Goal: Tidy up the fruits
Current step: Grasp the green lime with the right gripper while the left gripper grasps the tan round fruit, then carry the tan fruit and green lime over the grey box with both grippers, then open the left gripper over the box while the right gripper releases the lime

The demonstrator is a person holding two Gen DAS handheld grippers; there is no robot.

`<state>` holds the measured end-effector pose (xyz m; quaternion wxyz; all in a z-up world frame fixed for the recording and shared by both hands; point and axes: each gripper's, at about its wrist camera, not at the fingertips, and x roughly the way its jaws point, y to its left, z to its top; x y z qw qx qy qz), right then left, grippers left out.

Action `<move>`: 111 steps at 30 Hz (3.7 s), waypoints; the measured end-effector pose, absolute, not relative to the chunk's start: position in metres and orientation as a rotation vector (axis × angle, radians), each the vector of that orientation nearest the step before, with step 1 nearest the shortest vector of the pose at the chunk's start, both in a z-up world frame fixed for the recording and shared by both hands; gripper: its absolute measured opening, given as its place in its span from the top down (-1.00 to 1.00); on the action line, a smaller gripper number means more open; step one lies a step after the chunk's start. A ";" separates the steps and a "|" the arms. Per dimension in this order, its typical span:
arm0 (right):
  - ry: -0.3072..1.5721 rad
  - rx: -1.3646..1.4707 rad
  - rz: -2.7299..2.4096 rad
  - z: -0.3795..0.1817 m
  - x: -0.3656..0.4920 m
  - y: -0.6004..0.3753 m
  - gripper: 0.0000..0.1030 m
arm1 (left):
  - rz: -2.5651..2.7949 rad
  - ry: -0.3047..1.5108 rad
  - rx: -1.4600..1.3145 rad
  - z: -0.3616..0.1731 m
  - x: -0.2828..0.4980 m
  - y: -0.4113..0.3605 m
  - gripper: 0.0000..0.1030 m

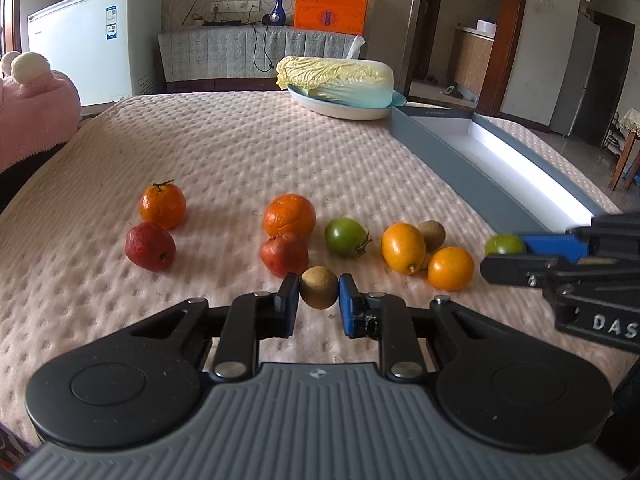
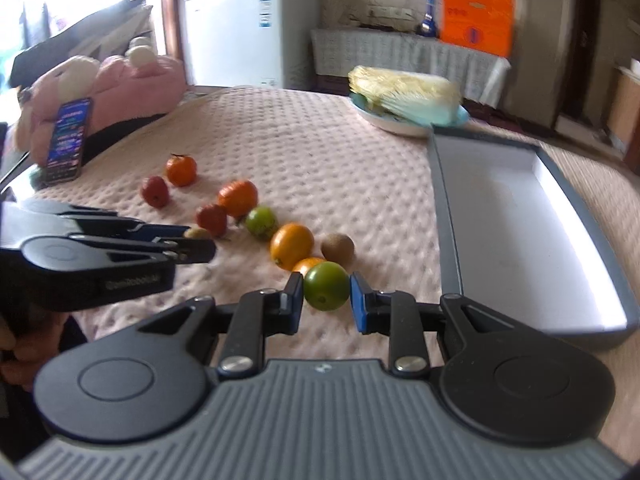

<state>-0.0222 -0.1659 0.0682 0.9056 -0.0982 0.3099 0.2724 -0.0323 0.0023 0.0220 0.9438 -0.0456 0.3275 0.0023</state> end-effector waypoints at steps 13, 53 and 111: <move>0.624 -0.147 0.612 0.082 -0.003 -0.188 0.45 | -0.013 0.658 -0.073 0.034 -0.023 -0.013 0.51; 0.562 0.009 0.355 0.095 0.014 -0.263 0.44 | -0.109 0.594 0.001 0.059 0.069 -0.088 0.51; 0.718 0.021 0.127 0.050 0.063 -0.262 0.08 | -0.144 0.550 0.033 0.054 0.107 -0.115 -0.28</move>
